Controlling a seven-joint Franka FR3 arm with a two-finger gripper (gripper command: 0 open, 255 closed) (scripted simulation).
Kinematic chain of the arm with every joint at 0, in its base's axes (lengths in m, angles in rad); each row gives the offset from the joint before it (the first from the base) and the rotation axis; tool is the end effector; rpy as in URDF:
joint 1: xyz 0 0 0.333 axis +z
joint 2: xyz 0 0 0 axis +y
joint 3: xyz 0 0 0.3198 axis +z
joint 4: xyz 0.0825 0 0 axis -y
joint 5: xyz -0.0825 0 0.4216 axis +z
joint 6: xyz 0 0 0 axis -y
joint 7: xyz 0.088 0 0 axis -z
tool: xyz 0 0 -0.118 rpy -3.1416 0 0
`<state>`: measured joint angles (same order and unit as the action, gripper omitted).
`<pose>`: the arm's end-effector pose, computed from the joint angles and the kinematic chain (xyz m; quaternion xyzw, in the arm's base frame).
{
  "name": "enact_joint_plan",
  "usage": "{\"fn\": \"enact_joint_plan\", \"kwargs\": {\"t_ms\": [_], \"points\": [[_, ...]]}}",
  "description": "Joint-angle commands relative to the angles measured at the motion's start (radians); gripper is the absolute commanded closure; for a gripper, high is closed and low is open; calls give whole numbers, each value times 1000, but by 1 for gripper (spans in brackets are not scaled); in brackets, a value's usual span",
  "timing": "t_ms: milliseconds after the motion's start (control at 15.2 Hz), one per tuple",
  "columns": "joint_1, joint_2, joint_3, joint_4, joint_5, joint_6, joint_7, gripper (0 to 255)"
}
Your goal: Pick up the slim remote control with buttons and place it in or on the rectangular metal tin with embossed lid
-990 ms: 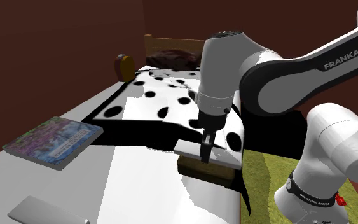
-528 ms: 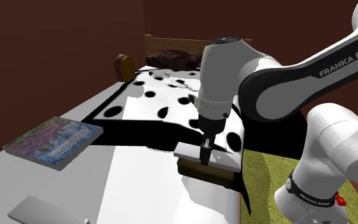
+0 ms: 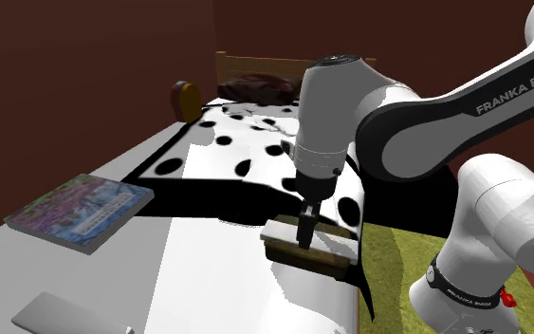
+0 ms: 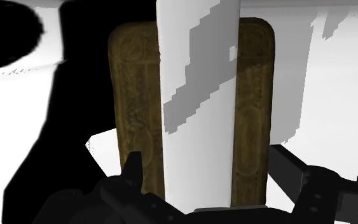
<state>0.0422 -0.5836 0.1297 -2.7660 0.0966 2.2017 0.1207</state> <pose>0.3705 0.0619 0.3529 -0.9999 0.0129 -0.0081 0.0047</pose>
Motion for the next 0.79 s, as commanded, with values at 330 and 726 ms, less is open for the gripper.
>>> {"fn": "enact_joint_plan", "kwargs": {"t_ms": [330,726], "points": [[-2,-67,-11,88,-8,-155,0,0],[-2,-67,-11,88,-8,-155,0,0]]}}
